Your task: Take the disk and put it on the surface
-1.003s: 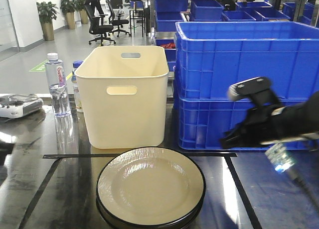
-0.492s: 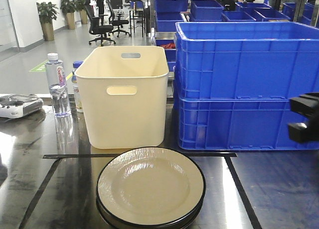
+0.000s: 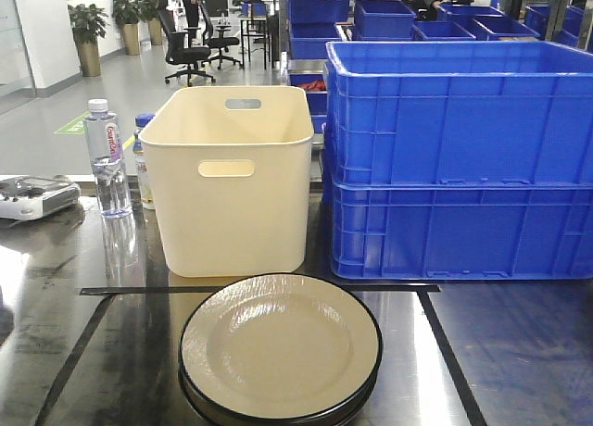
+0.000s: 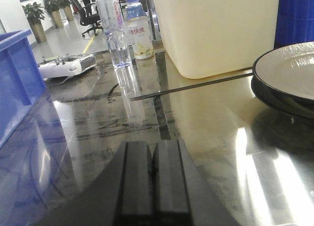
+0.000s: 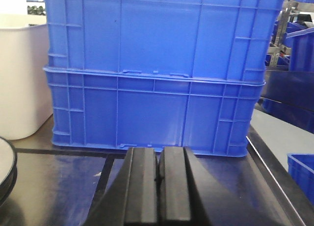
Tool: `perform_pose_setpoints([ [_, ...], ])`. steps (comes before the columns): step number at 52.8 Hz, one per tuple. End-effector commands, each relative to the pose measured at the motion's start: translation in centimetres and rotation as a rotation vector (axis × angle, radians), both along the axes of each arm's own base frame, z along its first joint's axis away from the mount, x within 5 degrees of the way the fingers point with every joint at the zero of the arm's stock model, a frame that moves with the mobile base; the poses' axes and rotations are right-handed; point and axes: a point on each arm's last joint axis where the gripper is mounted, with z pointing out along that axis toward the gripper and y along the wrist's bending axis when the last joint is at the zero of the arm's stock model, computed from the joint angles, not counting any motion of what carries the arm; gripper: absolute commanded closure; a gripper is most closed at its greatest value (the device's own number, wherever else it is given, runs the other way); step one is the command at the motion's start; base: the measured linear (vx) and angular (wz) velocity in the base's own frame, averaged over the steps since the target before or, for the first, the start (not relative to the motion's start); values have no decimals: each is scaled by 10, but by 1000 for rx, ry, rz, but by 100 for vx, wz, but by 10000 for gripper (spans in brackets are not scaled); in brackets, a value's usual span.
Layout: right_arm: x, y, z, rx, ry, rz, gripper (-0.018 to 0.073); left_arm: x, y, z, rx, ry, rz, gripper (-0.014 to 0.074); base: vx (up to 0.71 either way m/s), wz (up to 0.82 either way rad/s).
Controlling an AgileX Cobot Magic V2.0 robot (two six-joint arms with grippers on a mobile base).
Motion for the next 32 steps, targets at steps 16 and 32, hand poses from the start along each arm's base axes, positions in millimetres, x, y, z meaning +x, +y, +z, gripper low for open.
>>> perform_pose_setpoints([
  [16, -1, -6, 14, 50, -75, -62, 566, 0, 1, 14, -22, -88, 11, 598, 0, 0],
  [32, -1, -6, 14, 50, -75, -62, 566, 0, 1, 14, -22, -88, 11, 598, 0, 0],
])
